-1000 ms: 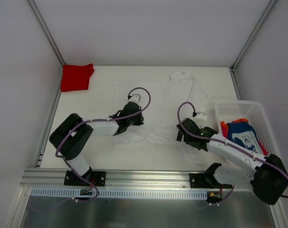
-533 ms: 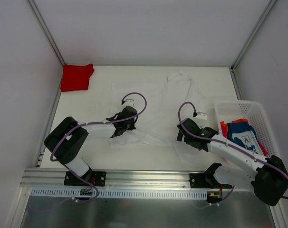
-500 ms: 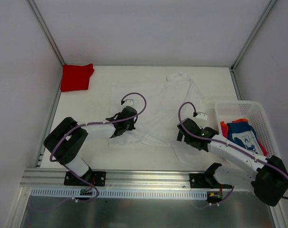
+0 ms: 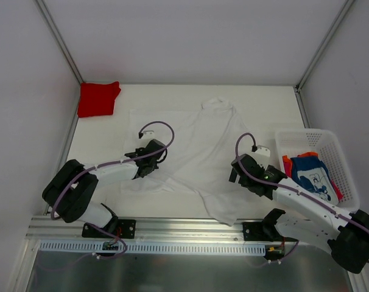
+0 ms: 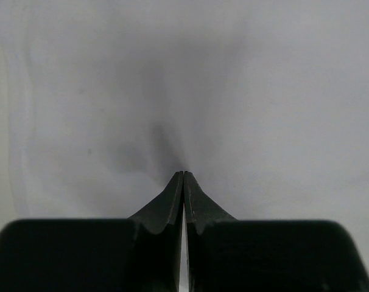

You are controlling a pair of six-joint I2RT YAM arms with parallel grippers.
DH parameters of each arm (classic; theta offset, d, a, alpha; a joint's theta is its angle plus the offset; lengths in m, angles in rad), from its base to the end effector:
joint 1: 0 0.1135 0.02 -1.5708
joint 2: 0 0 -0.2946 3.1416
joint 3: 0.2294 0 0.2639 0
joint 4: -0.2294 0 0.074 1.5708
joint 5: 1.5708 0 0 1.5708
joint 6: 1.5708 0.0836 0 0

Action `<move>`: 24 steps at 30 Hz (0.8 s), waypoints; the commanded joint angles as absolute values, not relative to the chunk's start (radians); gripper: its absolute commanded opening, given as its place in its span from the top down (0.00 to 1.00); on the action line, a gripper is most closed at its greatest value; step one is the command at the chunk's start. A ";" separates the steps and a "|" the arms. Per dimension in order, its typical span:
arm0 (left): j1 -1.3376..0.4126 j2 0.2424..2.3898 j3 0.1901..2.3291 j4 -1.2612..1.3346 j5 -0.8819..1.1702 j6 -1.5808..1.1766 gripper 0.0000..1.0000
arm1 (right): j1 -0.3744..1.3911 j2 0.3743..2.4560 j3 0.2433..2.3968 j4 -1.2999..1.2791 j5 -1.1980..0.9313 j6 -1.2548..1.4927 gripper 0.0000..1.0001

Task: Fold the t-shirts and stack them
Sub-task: Flatten the tshirt out

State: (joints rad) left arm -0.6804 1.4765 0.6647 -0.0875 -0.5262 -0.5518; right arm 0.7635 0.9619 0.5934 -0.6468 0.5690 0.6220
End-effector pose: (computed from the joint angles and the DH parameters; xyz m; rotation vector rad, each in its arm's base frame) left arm 0.2625 -0.1584 0.1471 -0.0681 2.3138 0.0419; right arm 0.1677 0.0982 0.1959 0.0295 2.3707 -0.1014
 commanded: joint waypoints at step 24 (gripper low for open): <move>-0.753 0.511 0.427 -0.589 -0.238 -0.837 0.01 | 1.059 0.597 0.473 -0.870 0.471 1.015 0.00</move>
State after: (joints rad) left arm -0.7528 0.5385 0.4892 -0.4358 -0.3828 -0.7101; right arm 0.9634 0.6079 0.5312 -0.8131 0.5167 0.8299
